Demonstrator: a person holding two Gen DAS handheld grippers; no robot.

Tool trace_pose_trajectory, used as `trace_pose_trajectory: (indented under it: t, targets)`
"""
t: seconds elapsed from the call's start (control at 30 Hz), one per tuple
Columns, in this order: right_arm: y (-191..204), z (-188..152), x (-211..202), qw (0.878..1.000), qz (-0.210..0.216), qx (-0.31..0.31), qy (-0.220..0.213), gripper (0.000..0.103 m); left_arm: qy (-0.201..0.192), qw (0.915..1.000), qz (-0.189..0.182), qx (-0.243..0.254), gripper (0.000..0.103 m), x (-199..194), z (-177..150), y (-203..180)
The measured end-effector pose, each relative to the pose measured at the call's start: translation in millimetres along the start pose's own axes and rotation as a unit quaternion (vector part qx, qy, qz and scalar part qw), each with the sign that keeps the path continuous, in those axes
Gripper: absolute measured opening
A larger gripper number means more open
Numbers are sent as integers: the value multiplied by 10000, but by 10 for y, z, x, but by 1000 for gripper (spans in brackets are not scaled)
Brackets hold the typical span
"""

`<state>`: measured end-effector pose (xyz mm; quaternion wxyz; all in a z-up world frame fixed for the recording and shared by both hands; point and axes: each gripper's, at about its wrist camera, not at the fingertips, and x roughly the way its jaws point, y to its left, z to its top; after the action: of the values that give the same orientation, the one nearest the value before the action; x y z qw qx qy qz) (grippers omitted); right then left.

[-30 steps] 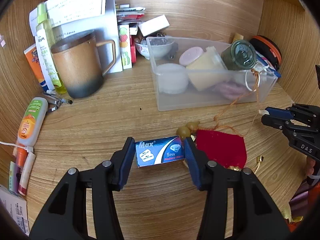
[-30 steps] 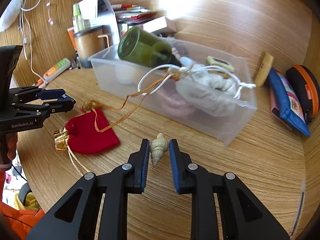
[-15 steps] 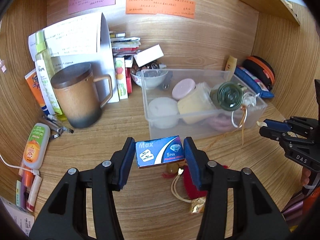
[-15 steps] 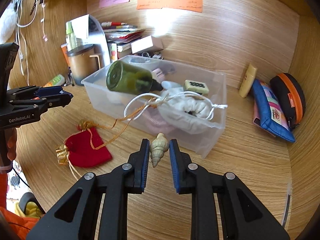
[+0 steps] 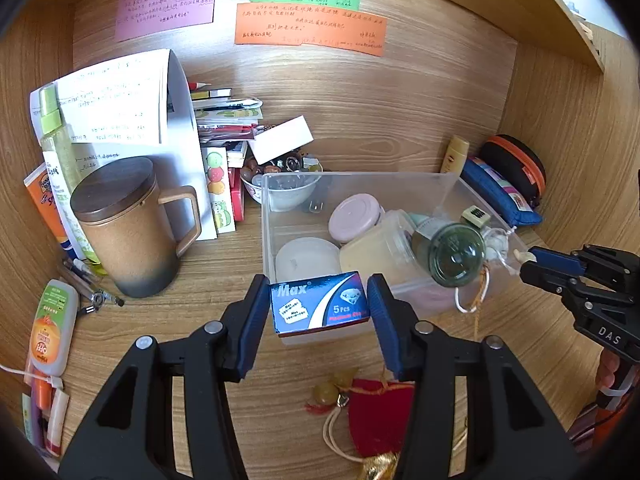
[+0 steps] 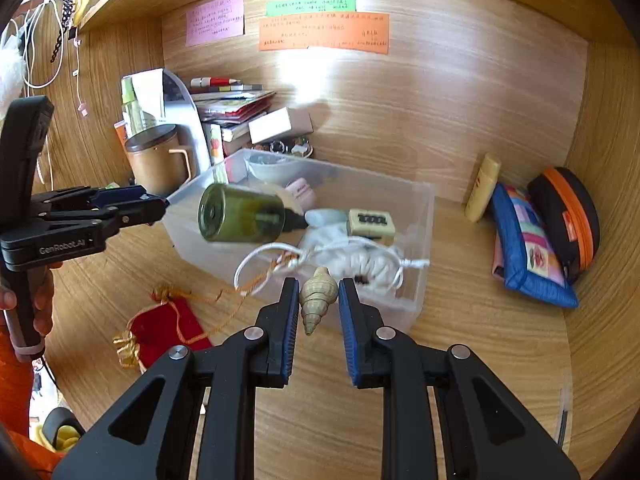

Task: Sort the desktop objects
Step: 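Carry the card with left gripper while right gripper carries the shell over the clear box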

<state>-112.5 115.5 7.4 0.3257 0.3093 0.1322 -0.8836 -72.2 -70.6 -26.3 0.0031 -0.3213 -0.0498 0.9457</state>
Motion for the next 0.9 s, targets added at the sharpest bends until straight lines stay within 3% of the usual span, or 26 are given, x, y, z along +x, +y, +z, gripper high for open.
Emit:
trace_pose_trajectory:
  t: [0.9]
  targets:
    - [18,332,467,9996,231,-132,44,18,156,9998,-66,-127,50,398,244,136]
